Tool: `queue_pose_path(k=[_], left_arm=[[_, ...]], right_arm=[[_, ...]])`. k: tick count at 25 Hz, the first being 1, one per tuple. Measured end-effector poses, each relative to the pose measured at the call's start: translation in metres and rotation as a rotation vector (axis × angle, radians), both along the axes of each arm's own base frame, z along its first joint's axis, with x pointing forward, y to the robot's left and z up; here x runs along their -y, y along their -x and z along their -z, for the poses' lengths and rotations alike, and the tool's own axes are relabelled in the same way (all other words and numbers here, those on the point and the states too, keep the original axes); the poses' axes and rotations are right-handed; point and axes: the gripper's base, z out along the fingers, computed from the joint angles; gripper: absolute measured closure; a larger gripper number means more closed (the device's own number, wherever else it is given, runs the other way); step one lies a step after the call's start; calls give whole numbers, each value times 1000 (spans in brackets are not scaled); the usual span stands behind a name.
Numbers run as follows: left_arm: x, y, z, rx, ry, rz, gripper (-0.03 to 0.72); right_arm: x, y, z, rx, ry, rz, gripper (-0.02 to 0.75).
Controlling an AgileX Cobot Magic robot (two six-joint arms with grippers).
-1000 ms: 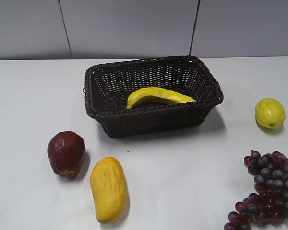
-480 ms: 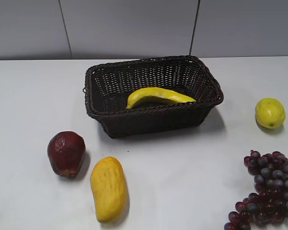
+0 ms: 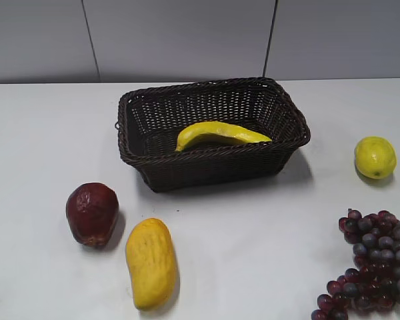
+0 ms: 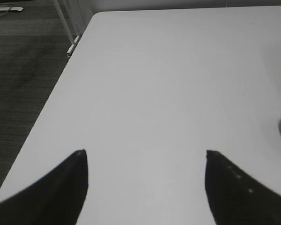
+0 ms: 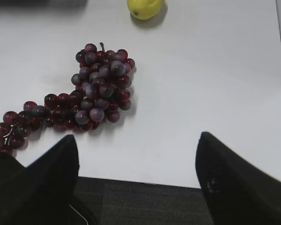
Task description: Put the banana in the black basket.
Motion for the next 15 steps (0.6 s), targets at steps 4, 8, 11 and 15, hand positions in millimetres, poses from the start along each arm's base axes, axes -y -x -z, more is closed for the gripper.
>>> queue_pose_path(k=[4,8,11,15], left_arm=[[0,0,0,0,0,0,111],[0,0,0,0,0,0,111],[0,0,0,0,0,0,111],[0,0,0,0,0,0,111]], right_arm=[[2,17,15,62,-7,0,155],[3,29,18,136,-18,1,161],[4,35,17,179,-23,1,162],[5,40,17,210,-27,1,164]])
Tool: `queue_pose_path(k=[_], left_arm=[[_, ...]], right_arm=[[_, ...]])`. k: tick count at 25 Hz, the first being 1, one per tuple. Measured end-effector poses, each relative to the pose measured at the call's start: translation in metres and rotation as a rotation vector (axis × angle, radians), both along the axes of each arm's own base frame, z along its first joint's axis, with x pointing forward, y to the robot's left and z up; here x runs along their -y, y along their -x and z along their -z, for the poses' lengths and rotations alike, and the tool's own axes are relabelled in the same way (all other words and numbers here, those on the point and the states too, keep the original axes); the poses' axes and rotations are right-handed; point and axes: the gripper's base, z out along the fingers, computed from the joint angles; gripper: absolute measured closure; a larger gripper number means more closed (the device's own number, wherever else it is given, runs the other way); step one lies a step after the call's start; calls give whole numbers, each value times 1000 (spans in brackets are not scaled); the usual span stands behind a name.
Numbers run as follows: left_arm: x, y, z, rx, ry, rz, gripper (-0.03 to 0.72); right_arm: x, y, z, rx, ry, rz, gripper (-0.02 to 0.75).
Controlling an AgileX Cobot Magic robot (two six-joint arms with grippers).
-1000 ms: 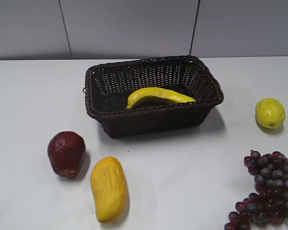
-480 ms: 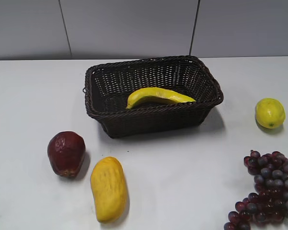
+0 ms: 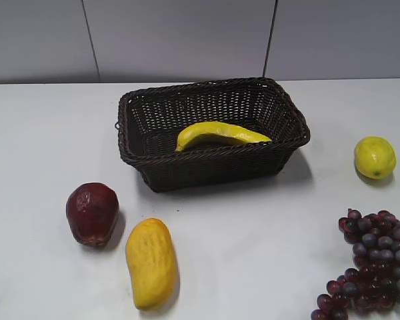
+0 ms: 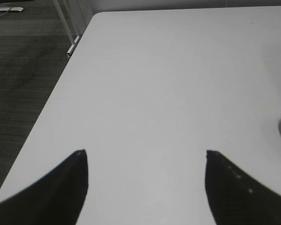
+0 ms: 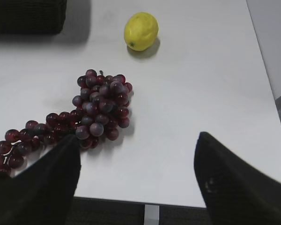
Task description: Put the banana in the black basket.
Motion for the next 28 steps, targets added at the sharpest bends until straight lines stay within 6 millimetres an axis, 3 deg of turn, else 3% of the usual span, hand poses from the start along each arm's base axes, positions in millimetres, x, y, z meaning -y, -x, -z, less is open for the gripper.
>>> queue_pose_path(k=[28], left_arm=[[0,0,0,-1,0,0,111]], right_arm=[[1,8,1,66,-10,4,164]])
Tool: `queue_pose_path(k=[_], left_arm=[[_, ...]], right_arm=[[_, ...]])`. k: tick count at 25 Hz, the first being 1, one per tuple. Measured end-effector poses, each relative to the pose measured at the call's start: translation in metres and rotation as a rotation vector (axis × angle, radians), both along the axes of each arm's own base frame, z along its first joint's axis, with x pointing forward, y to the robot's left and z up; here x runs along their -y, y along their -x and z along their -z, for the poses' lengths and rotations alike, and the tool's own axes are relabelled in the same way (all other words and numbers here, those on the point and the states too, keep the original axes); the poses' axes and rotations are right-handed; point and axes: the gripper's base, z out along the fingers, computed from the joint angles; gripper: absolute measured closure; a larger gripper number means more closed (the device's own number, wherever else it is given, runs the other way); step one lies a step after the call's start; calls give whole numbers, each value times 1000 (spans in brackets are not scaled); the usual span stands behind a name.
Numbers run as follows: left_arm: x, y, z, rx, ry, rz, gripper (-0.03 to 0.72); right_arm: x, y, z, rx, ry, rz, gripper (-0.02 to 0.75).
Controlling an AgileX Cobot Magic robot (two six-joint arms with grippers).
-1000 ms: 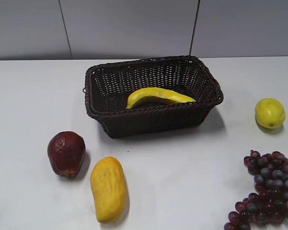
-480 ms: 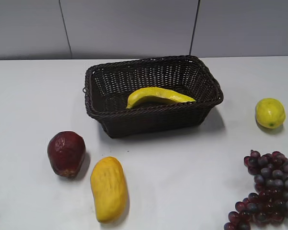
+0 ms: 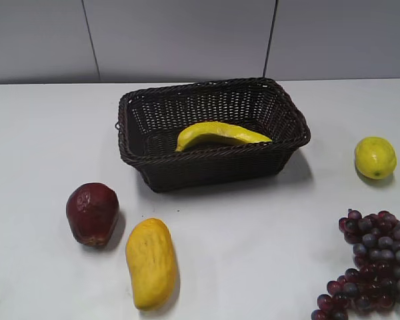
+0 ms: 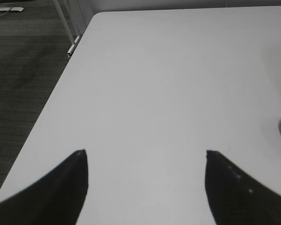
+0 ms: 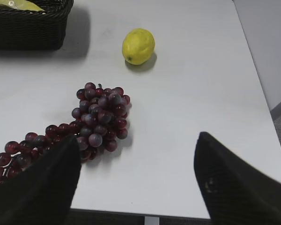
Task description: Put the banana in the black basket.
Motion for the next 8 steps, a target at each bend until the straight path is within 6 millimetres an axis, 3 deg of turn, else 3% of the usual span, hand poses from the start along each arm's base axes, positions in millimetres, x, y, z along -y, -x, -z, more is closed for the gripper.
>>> queue_pose_path(k=[8], left_arm=[[0,0,0,0,0,0,111]], right_arm=[[0,0,0,0,0,0,164]])
